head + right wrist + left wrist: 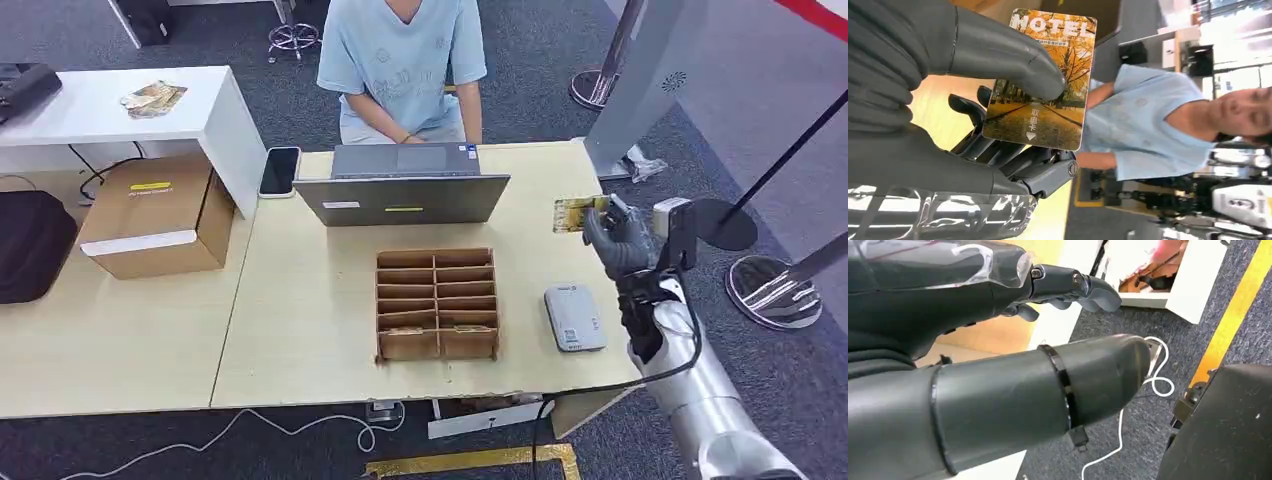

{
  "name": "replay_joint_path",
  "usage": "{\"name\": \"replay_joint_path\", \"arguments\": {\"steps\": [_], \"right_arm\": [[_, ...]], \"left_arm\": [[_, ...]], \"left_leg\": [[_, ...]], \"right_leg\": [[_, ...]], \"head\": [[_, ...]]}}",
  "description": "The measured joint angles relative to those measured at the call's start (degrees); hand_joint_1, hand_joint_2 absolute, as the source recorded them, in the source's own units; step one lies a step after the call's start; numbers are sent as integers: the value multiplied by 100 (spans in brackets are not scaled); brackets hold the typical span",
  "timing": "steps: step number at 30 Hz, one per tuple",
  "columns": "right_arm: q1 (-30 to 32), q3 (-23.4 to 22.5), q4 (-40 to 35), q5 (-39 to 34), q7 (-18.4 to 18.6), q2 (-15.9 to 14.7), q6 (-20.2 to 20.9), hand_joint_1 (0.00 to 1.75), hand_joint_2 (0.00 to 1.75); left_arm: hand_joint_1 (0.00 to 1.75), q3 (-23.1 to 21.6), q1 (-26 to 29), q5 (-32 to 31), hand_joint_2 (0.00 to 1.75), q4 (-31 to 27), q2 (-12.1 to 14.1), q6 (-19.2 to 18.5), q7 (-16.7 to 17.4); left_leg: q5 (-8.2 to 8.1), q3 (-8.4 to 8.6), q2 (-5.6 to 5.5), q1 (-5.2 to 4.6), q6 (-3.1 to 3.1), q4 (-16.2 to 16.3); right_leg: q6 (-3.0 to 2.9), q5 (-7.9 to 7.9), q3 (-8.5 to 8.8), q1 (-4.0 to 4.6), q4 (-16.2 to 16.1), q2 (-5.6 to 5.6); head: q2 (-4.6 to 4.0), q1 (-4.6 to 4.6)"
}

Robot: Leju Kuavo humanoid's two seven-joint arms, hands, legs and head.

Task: Pass the card to the sensor for recognition and then transmit it.

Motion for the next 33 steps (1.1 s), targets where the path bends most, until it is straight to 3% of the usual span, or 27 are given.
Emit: {"name": "replay_joint_path", "arguments": {"steps": [9, 20, 26, 33], "right_arm": [[-283, 0, 1079, -2, 13, -162, 101, 175, 175], [-326, -90, 1468, -304, -9, -205, 324, 175, 175], [16, -286, 1586, -402, -105, -411, 254, 175, 175], [656, -483, 1371, -227, 70, -673, 300, 175, 175]], "left_arm": [[0, 0, 1, -109, 0, -15, -2, 0, 31], [0, 0, 0, -118, 0, -15, -2, 0, 9], [0, -2, 1, -138, 0, -15, -2, 0, 9], [0, -7, 2, -278, 0, -15, -2, 0, 24]], "left_leg": [[0, -1, 0, -1, 0, 0], [0, 2, -1, 0, 0, 0], [-3, -2, -5, -2, 4, 1], [-6, -5, -3, -2, 7, 1]], "right_leg": [[0, 0, 1, -1, 0, 0], [0, 0, -1, 0, 0, -2], [1, -1, 0, -1, -2, -4], [3, -2, -2, -2, -3, -3]], "head": [[0, 0], [0, 0], [0, 0], [0, 0]]}}
